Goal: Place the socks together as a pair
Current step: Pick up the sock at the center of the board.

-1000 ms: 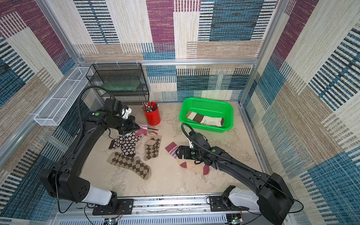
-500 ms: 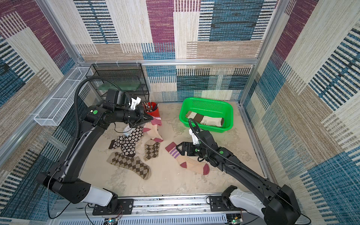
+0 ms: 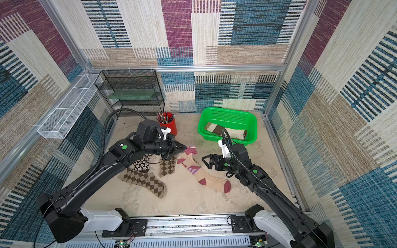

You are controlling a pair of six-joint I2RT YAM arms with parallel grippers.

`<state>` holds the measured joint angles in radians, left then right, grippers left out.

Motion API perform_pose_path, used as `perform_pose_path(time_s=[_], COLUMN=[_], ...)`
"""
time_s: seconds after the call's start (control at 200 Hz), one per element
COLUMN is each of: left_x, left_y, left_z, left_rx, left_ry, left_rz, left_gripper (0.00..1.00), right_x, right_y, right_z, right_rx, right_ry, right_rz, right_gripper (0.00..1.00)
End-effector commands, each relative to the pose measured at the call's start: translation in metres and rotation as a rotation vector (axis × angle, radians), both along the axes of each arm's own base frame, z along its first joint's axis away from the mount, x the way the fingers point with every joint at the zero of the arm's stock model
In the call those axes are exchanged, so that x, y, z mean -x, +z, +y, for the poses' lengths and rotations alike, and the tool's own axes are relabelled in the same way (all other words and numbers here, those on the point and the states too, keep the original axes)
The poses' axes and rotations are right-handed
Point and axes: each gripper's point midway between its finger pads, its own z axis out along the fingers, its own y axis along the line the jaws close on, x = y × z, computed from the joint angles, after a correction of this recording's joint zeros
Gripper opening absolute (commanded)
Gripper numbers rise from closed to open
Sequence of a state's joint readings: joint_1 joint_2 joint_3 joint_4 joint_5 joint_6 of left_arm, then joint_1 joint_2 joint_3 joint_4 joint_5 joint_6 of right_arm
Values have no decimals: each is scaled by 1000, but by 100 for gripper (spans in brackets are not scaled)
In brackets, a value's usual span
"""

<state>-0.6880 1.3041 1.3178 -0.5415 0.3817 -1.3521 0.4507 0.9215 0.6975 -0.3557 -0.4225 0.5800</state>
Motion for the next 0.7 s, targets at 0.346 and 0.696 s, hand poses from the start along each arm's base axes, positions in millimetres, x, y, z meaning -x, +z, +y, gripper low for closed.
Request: perform_pose_path(time_s=[0.346, 0.696], left_x=[-80, -74], left_y=[-131, -99], left_z=[128, 130], left_rx=[-17, 81], left_ry=[542, 505], left_rz=[161, 72], left_gripper=[4, 5], right_x=[2, 14], right_y=[-40, -69], right_z=[41, 79], right_rx=[49, 114], right_ry=[125, 195], right_rz=[140, 199], right_gripper=[96, 94])
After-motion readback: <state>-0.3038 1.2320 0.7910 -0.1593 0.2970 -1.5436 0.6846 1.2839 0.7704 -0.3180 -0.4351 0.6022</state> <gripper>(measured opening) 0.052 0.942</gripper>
